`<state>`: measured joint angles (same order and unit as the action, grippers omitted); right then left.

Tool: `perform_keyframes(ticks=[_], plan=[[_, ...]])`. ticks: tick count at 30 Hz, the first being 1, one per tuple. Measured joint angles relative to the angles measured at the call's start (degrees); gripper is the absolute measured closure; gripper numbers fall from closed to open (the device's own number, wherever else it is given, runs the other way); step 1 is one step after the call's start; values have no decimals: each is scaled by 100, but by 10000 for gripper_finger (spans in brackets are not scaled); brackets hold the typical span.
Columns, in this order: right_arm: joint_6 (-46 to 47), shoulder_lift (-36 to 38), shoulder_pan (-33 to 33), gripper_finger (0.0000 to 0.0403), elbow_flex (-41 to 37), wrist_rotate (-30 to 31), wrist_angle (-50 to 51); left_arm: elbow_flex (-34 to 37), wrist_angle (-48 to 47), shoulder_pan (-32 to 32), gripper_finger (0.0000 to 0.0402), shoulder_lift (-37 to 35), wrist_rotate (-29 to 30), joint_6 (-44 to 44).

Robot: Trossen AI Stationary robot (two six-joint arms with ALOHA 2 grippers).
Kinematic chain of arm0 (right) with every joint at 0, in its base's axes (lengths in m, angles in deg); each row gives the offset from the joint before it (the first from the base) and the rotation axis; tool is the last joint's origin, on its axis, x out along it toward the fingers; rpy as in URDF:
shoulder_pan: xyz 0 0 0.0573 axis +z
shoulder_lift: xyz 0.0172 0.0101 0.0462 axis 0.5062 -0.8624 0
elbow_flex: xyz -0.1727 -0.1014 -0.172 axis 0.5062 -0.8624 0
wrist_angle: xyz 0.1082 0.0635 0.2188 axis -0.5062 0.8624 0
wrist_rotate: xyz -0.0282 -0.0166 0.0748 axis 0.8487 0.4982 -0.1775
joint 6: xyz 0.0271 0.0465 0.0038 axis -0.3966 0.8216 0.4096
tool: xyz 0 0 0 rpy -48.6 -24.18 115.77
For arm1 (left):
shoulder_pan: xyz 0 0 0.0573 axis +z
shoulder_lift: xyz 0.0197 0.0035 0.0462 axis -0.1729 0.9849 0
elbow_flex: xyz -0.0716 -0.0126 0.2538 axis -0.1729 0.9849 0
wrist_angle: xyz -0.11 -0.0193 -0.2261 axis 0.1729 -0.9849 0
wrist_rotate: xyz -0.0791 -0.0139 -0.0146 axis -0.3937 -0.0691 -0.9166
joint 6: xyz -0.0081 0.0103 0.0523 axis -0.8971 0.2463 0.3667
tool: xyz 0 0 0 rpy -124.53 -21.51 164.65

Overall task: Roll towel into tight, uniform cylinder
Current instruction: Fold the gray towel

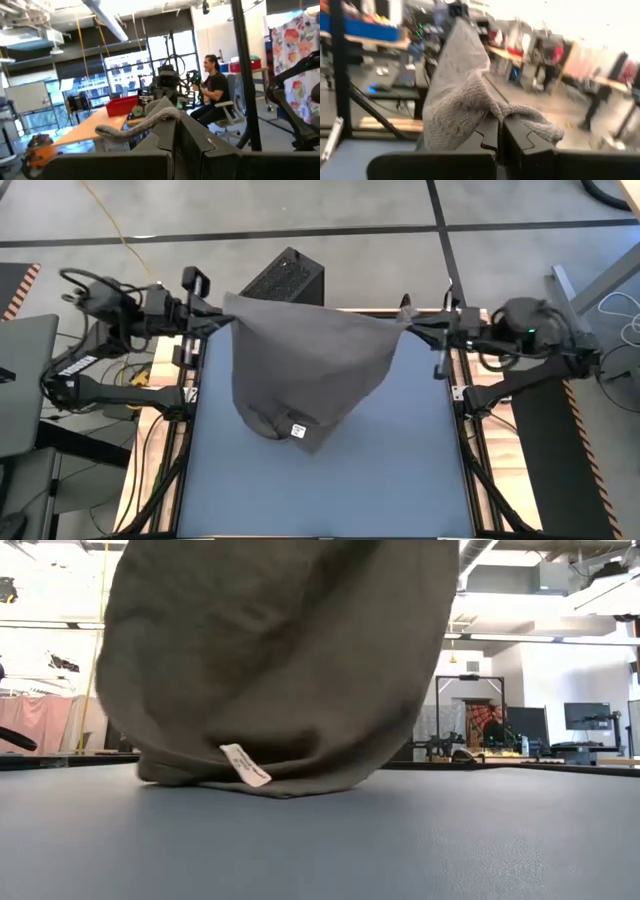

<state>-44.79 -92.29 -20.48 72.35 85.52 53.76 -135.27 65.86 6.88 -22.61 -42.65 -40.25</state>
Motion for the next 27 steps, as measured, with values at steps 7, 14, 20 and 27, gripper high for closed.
perform_keyframes(ticks=[7,14,20,27], plan=[[-723,-283,410,376,393,-85,-500,-545,-42,0,401,82,-49,273],[-1150,-701,636,376,1083,-583,-1161,-1281,-44,0,401,394,-855,211],[-1806,-1192,960,376,1953,-1597,-1087,-1983,-37,-122,401,751,-1766,146],[-2159,-1844,1086,376,2983,-1671,-917,-2601,-29,-365,401,1137,-1954,209]])
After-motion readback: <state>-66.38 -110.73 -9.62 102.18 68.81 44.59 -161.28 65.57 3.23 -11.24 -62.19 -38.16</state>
